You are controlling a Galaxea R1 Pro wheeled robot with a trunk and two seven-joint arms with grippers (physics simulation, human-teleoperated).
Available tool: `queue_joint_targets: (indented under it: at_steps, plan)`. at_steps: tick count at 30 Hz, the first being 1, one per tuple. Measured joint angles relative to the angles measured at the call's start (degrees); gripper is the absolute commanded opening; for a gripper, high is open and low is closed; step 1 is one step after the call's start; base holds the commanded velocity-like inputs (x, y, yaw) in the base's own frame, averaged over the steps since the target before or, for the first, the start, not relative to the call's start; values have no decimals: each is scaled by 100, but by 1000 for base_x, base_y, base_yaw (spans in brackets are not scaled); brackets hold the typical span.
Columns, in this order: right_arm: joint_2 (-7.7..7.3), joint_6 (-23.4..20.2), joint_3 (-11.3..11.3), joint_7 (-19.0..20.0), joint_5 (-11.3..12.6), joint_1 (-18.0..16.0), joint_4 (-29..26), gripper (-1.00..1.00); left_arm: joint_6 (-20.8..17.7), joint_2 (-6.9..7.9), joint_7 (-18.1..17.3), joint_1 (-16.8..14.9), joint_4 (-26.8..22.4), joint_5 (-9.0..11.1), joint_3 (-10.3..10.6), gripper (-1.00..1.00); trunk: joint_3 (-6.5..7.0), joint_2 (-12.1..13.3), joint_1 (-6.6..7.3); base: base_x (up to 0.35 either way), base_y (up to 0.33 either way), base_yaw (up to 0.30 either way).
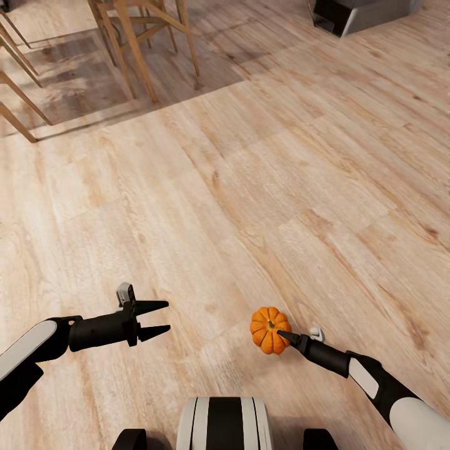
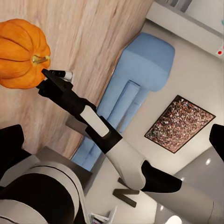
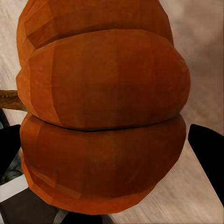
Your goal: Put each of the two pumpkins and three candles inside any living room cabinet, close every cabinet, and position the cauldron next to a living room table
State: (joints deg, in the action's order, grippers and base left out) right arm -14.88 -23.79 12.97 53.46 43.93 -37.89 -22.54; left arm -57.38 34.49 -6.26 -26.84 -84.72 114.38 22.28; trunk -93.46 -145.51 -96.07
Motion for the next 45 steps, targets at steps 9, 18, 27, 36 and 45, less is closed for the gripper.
queue_joint_targets:
  at_steps: [9,18,27,36,45]
  plan:
    - [2,4,-10,-12,9,-2,-4,-100,0,0,0,-1,-3,0,-5,100,199,12,23,0,0,0]
    - [1,4,-9,-12,9,-1,-4,-100,0,0,0,2,-8,0,1,100,399,24,46,0,0,0]
    - [4,4,-6,-24,11,-4,-4,-100,0,0,0,2,-12,1,2,100,598,36,68,-41,0,0]
    - [0,9,-7,-20,25,-5,-5,-100,0,0,0,0,-12,0,5,100,798,48,93,-78,0,0]
    - [0,13,-8,-14,34,-1,-4,-100,0,0,0,2,-53,0,10,100,997,60,116,-2,0,0]
